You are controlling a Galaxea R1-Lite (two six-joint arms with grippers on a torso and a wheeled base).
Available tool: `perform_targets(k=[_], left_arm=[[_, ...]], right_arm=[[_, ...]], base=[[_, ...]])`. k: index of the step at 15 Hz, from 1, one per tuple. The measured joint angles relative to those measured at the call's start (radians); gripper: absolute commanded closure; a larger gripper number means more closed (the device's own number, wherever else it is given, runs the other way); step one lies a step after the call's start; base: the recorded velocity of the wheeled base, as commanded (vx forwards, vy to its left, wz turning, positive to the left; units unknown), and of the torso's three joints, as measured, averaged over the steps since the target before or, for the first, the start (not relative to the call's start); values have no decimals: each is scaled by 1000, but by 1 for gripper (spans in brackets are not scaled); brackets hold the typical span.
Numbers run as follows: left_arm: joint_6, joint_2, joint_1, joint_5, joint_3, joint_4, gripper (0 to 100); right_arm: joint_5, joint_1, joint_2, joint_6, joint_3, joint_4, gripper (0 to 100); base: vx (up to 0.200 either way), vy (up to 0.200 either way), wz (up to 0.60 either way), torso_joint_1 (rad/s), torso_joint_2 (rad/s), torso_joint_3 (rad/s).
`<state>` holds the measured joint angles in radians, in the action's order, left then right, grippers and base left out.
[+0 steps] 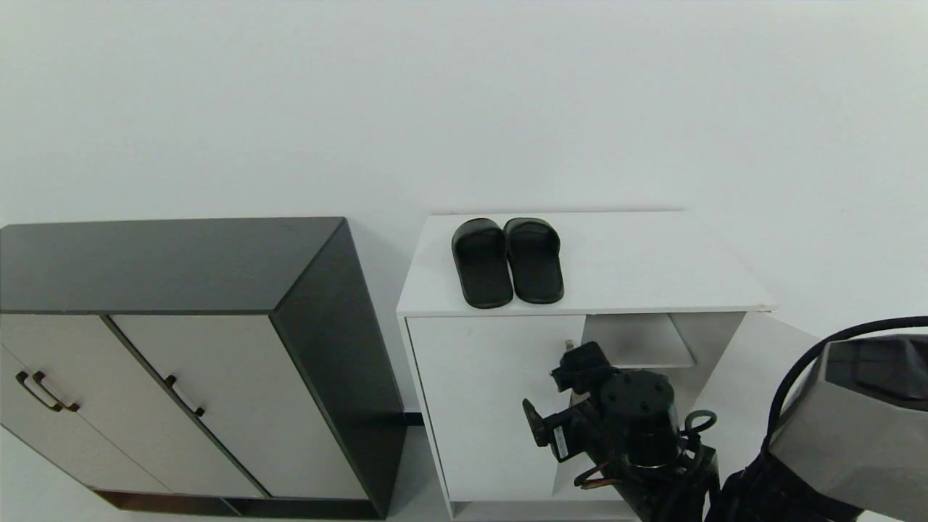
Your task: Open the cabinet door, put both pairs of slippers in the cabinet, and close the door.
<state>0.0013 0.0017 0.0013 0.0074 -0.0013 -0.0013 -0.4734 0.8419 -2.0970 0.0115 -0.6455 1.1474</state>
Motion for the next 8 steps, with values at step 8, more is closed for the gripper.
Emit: perform_targets(k=[8], left_arm=[[1, 0, 0, -2, 0, 0, 100]], right_arm=[[-155, 90, 180, 307, -401, -585, 0]], base=[[0, 0, 0, 0, 0, 0]])
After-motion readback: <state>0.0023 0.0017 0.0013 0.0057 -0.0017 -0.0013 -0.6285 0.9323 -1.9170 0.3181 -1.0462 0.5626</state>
